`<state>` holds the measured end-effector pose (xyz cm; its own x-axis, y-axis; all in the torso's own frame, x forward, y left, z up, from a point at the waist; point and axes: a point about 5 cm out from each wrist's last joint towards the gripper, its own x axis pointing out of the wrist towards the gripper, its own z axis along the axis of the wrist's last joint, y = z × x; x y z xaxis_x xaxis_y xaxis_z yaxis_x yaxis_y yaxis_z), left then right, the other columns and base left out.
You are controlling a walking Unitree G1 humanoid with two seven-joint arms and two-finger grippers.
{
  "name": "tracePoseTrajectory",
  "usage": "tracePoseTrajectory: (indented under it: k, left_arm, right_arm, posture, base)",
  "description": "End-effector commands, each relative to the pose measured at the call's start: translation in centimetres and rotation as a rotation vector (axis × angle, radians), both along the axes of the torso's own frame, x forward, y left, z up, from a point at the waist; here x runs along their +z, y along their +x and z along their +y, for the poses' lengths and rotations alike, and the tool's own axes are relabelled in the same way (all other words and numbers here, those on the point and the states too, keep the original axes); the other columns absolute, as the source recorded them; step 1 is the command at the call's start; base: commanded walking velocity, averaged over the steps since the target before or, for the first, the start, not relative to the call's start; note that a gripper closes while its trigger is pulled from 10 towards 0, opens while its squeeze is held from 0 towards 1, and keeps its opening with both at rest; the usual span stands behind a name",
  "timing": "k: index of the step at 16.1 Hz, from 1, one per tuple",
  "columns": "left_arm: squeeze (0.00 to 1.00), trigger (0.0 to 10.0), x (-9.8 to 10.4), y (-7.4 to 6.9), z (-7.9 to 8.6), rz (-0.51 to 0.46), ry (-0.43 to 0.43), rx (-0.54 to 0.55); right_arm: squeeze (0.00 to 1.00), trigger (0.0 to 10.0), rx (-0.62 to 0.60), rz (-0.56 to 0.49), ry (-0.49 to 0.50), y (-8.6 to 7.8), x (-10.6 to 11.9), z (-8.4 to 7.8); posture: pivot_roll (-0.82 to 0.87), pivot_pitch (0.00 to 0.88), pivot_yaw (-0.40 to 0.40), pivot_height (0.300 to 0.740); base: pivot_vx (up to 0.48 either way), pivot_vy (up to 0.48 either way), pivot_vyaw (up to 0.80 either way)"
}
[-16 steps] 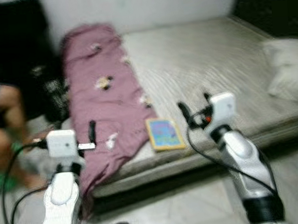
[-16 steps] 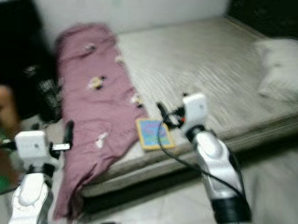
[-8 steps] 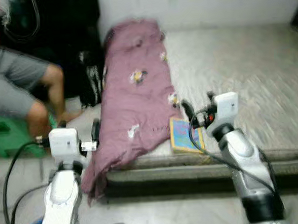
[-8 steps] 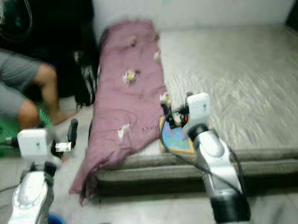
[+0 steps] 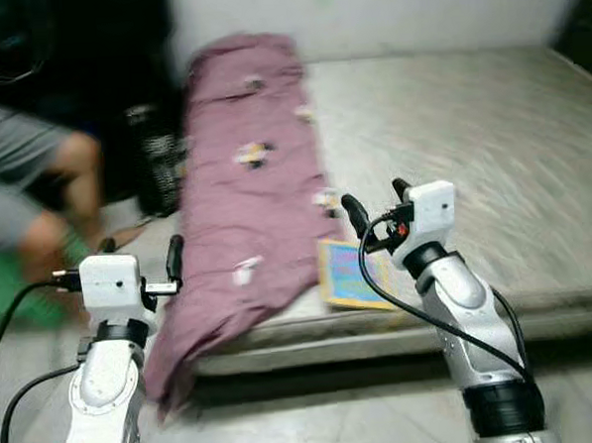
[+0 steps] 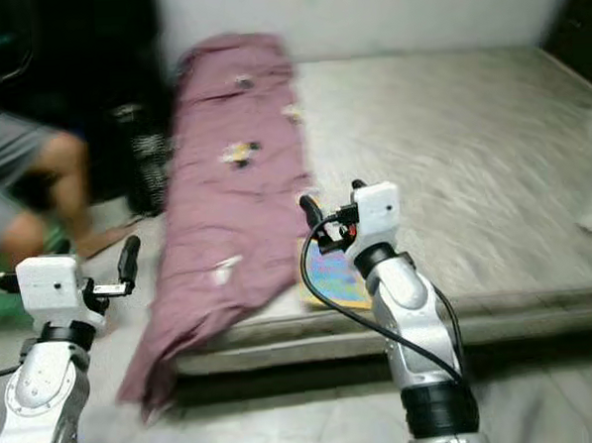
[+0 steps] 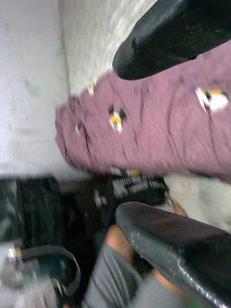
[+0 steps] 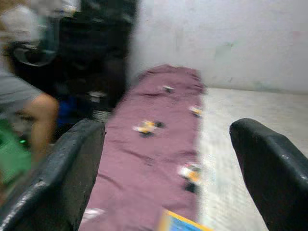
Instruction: Clean up the room
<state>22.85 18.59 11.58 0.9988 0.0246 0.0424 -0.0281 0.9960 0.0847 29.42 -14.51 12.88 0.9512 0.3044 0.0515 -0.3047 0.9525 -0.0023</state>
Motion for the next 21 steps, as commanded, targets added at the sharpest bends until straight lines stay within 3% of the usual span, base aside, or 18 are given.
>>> tracePoseTrajectory:
  k: [1, 9, 13, 21]
  left_arm:
    - [0.00, 10.0, 0.3, 0.1, -0.5, -0.013, -0.012, -0.018]
    - [0.00, 10.0, 0.3, 0.0, -0.2, -0.014, 0.010, 0.027]
    - [0.00, 10.0, 0.6, 0.2, 0.4, -0.016, 0.035, 0.102]
    - [0.00, 10.0, 0.4, 1.1, -0.2, -0.011, 0.020, 0.057]
  right_arm:
    - [0.00, 10.0, -0.028, -0.002, -0.003, 0.1, 0.1, -0.7]
    - [0.00, 10.0, -0.012, -0.007, -0.023, 0.1, 0.0, -0.6]
    - [0.00, 10.0, -0.025, -0.016, -0.031, 0.2, 0.2, -0.5]
    - [0.00, 10.0, -0.127, -0.010, 0.010, 1.2, 0.3, -0.3]
  posture:
    - [-0.02, 0.000, -0.015, 0.740]
    - [-0.01, 0.000, -0.020, 0.740]
    - [0.00, 0.000, -0.030, 0.740]
    - [-0.01, 0.000, -0.034, 0.740]
  base:
    - [0.345, 0.000, 0.00]
    - [0.112, 0.000, 0.00]
    - [0.000, 0.000, 0.80]
    - [0.000, 0.000, 0.15]
